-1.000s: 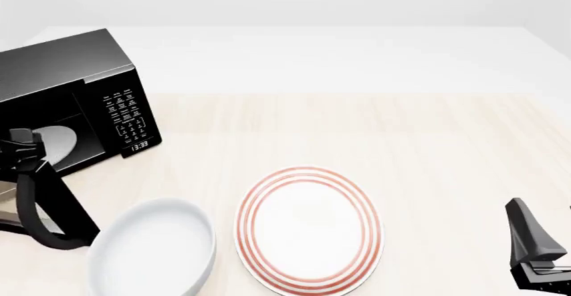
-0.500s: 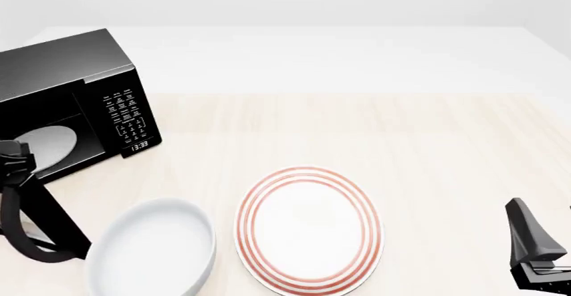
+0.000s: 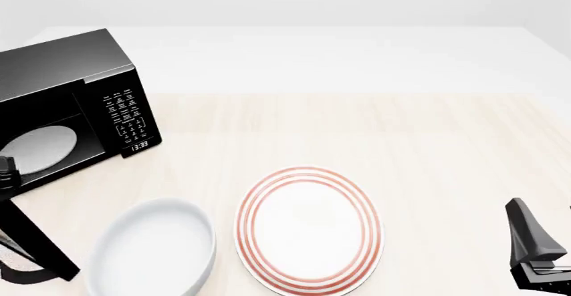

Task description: Open the microwave.

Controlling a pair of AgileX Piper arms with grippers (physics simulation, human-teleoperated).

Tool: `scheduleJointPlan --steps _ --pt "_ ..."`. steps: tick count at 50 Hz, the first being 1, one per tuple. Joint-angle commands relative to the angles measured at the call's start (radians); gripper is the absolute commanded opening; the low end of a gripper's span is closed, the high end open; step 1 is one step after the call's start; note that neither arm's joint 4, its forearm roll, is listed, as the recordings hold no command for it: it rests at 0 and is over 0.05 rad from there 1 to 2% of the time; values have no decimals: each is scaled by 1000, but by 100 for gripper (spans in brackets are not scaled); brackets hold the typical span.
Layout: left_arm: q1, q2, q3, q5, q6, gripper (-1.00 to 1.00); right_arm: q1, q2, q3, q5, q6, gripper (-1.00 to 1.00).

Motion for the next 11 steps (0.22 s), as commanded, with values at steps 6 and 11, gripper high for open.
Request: scheduleJointPlan --steps 6,11 --pt "15 -40 95 101 37 100 0 0 0 0 0 100" --pt "13 -43 92 103 36 100 0 0 0 0 0 100"
